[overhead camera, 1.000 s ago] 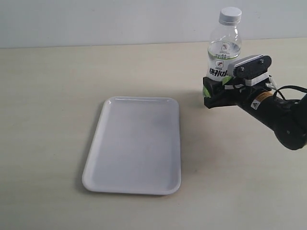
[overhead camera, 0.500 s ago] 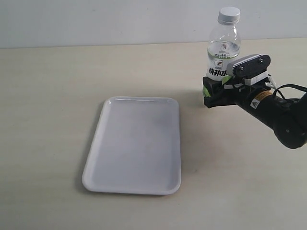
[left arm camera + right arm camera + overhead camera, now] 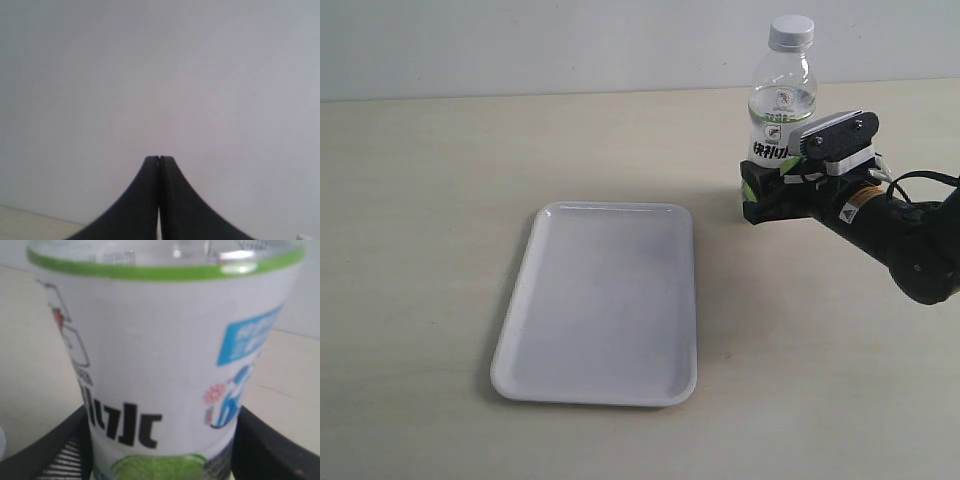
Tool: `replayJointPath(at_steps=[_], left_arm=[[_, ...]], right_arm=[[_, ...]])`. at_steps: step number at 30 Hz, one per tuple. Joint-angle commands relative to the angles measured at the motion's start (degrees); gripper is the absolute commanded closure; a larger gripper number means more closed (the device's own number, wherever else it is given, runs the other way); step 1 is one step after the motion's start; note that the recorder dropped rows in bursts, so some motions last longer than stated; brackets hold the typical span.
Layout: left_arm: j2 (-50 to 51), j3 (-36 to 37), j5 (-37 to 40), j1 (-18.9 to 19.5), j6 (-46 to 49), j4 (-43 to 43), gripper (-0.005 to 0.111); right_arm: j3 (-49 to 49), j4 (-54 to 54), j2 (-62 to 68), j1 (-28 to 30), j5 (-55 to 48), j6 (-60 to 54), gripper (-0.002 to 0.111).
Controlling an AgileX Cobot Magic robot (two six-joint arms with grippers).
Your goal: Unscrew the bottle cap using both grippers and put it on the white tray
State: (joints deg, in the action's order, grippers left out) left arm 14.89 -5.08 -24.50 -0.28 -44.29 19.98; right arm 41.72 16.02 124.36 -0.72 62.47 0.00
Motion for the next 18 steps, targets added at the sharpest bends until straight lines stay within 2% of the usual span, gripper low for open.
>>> replayJointPath(at_steps=[1,5,8,11,15,18], left_arm=[[15.7,-10.6,2.44,0.19,-0.94,8.93,0.107],[28.19,-22.01,12.03,0.19,-1.87,24.27,0.107],[34.1,-27.62,11.98,0.19,-4.3,35.08,0.107],[39.43,-31.41,8.27,0.19,-3.14,36.53,0.107],[46.03,-35.48,-0.36,0.19,1.01,40.19,0.107],[51.58,-40.05,-1.1,0.19,-0.09,41.94,0.107]], right_arm=[[1.21,0.54,-0.55,0.03,2.15,0.0,0.108],[1.87,1.48,-0.55,0.03,-0.33,0.0,0.108],[2.01,2.16,-0.55,0.03,-0.33,0.0,0.108],[2.01,2.63,-0.55,0.03,-0.23,0.0,0.108],[2.01,3.7,-0.55,0.03,-0.23,0.0,0.108],[2.15,3.7,-0.55,0.03,-0.23,0.0,0.108]])
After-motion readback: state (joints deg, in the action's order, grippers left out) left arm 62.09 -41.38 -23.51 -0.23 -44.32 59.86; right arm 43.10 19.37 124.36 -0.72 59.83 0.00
